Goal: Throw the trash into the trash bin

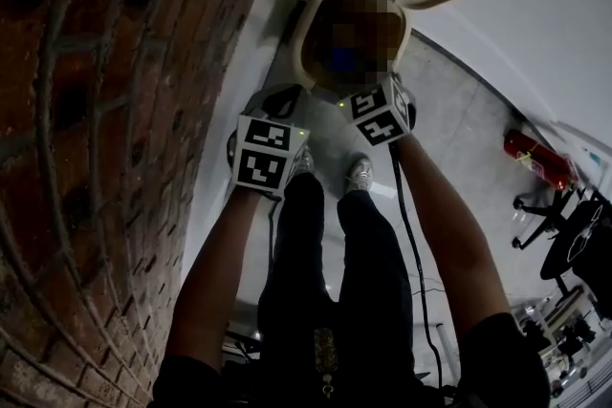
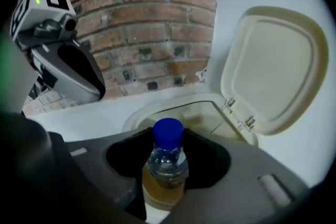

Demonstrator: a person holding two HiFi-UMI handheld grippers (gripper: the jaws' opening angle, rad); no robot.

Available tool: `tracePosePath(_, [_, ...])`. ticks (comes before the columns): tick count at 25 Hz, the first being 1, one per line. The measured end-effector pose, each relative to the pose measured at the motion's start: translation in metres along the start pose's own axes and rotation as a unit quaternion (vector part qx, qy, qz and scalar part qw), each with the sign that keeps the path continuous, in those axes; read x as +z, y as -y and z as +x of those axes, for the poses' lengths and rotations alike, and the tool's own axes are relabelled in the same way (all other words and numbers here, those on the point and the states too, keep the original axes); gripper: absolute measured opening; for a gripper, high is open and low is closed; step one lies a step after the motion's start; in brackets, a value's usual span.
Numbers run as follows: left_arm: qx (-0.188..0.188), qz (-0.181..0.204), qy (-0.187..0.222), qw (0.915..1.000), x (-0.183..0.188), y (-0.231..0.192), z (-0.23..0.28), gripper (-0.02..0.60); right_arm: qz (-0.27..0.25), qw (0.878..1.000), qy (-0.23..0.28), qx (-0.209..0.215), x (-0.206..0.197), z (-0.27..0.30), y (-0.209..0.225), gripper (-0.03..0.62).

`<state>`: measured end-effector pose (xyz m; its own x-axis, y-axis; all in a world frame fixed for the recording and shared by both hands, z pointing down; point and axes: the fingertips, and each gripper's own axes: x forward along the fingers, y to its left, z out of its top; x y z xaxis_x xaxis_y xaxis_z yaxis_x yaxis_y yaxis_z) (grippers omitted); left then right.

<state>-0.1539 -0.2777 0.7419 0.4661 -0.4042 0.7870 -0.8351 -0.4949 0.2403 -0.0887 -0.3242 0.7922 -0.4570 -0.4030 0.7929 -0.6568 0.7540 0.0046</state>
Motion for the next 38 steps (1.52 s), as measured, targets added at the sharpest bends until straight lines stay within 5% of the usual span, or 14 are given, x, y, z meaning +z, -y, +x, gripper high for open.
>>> tracePosePath(9, [-0.014,0.009,-0.007,0.9998,-0.016,0.002,-0.003,0.006,-0.033,0.998,-0.056,0.008,-0.014,0.025,-0.012,0.184])
tracePosePath(18, [-0.006,0.007,-0.002,1.0,-0.007,0.001,-0.002,0.006,0.023,0.997,0.061,-0.029,0.032,-0.044,0.031,0.196])
tracePosePath(22, [-0.003,0.007,0.004,1.0,0.006,0.001,0.0,0.006,0.031,0.99,0.118,-0.067,0.059,-0.095,0.068,0.035])
tracePosePath(28, [-0.004,0.012,0.019,0.9998,0.039,0.012,-0.005,0.006,0.034,0.976,0.18,-0.115,0.107,-0.158,0.123,0.003])
tracePosePath(33, [-0.009,0.033,0.033,0.9989,0.07,0.024,-0.016,0.006,0.078,0.966,0.195,-0.153,0.136,-0.186,0.186,0.003])
tracePosePath(38, [-0.008,0.041,0.033,0.9986,0.075,0.028,-0.023,0.006,0.147,0.962,0.188,-0.133,0.146,-0.175,0.214,0.003])
